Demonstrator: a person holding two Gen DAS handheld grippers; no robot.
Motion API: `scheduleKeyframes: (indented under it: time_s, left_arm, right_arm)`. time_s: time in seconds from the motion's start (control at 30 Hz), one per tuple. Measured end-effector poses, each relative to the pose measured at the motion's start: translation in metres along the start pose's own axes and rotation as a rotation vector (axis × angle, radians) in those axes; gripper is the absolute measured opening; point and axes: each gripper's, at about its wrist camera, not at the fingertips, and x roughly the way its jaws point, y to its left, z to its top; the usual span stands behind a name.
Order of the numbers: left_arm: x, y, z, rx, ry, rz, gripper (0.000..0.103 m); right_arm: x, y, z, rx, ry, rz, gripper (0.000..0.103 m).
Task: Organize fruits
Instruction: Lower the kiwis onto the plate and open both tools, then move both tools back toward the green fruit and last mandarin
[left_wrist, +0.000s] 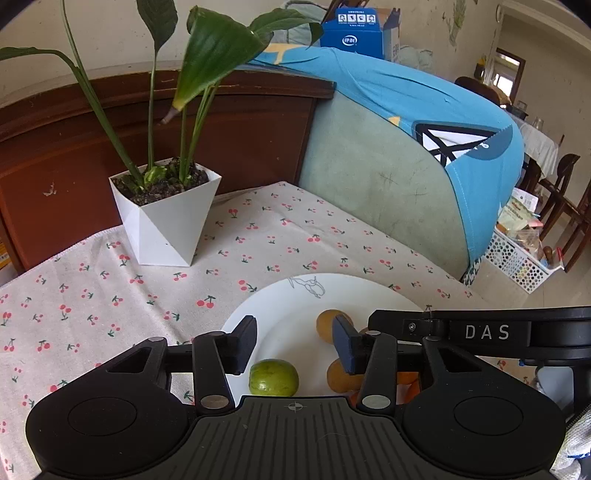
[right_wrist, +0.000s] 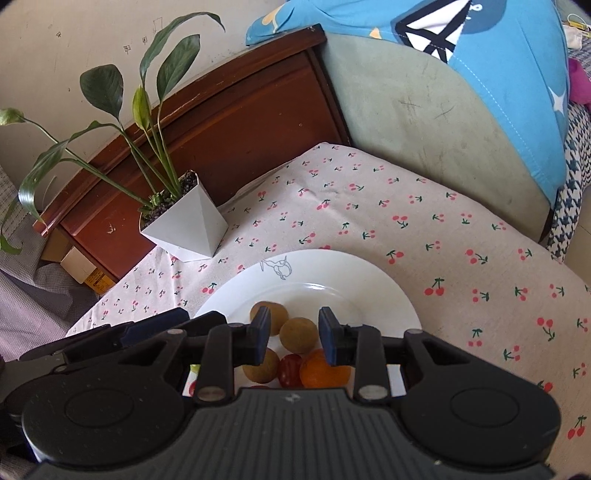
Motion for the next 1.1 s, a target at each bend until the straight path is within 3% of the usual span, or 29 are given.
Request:
scheduleKeyframes:
  time_s: [0.13,0.23,0.7,0.9,1.1]
  left_arm:
    - [-0.014,0.009,0.004,-0.043,-0.026,0.003,0.051]
    - [-0.024,0.019,0.006,-0.081,-0.033,0.022,0.065]
    - [-0.062,0.080,0.002,-0.210,-0.037,0.147,0.067]
    - [-0.069,0.099,-0.003,-0.245,-0.011,0.219,0.067]
    - [-0.076,0.114,-0.013,-0.284,0.017,0.241,0.067]
  right_arm:
    - [-0.004,0.012,-0.001,-0.037,-0.010,0.018,0.031]
    - [-0.005,0.024,-0.005,-0.079,-0.011,0.041,0.031]
    - [0.003,0.077,-0.028,-0.214,0.053,0.173,0.035]
    - [0.013,0.101,-0.044,-0.305,0.090,0.220,0.035]
    - [0.024,0.121,-0.058,-0.401,0.117,0.241,0.035]
